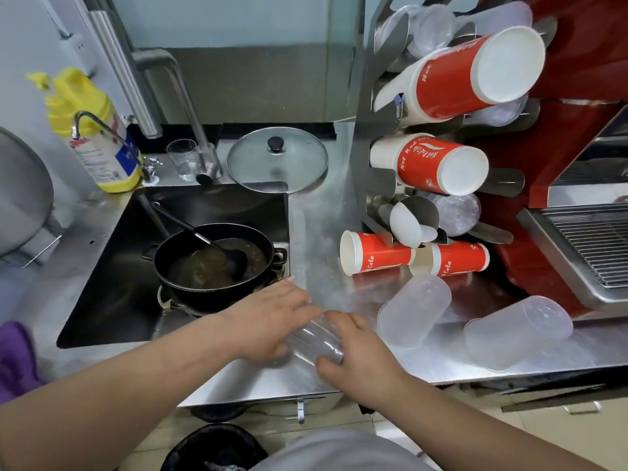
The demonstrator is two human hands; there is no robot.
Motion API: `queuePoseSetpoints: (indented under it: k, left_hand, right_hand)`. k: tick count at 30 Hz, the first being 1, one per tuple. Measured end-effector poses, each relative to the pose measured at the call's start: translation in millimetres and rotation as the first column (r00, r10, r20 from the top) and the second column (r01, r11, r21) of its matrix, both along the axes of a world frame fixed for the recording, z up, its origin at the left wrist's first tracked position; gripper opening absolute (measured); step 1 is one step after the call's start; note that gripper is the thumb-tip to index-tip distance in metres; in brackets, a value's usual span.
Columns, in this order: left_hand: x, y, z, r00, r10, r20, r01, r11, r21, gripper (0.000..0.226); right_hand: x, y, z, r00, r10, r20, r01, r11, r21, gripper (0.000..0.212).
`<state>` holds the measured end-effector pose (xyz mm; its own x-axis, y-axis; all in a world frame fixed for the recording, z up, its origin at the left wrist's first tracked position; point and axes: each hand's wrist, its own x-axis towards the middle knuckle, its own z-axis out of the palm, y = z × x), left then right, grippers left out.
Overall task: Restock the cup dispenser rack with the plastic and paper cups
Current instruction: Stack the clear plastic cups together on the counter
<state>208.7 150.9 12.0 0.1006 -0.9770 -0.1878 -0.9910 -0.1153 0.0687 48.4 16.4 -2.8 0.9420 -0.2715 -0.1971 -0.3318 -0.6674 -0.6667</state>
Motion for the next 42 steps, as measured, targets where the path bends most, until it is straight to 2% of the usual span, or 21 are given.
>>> queuePoseSetpoints:
  k: [6,10,14,19,22,25,32,37,42]
  left_hand:
    - [-12,6,15,0.959,0.159,-0.235,-0.197,0.97,-0.146,0.077]
    - [-18,8,18,0.927,0.208,-0.31,-0.277,0.941,-0.196,0.082]
    - [-23,9,21,0.891,0.241,-0.385,-0.335,0.921,-0.2,0.087]
    - [-31,14,18,0.789,0.281,-0.546,-0.432,0.886,-0.168,0.101]
    - [-36,18,7,0.737,0.29,-0.61,-0.467,0.872,-0.149,0.106]
    - [-48,23,-7,0.677,0.3,-0.672,-0.523,0.839,-0.153,0.1]
    - [-66,34,-34,0.494,0.332,-0.804,-0.662,0.743,-0.1,0.096]
    - [-69,38,-52,0.508,0.355,-0.785,-0.669,0.737,-0.099,0.094]
    - [-74,41,-59,0.506,0.376,-0.777,-0.693,0.713,-0.106,0.082]
  right_hand:
    - [-11,-20,38,0.985,-0.036,0.171,0.035,0.999,0.009,0.072]
    - [-10,-23,57,0.972,-0.022,0.233,0.026,1.0,-0.011,0.073]
    - [-8,-24,68,0.958,-0.031,0.284,0.039,0.999,-0.022,0.071]
    - [-7,-25,77,0.945,-0.008,0.328,0.018,0.999,-0.029,0.072]
    - [-7,-22,79,0.945,0.104,0.311,-0.085,0.994,-0.074,0.07]
    - [-6,-15,77,0.933,0.228,0.277,-0.193,0.97,-0.149,0.066]
    - [-4,-5,67,0.926,0.308,0.218,-0.279,0.948,-0.151,0.067]
    - [-1,0,58,0.928,0.353,0.122,-0.334,0.931,-0.149,0.07]
    - [2,1,52,0.922,0.386,0.037,-0.374,0.911,-0.174,0.073]
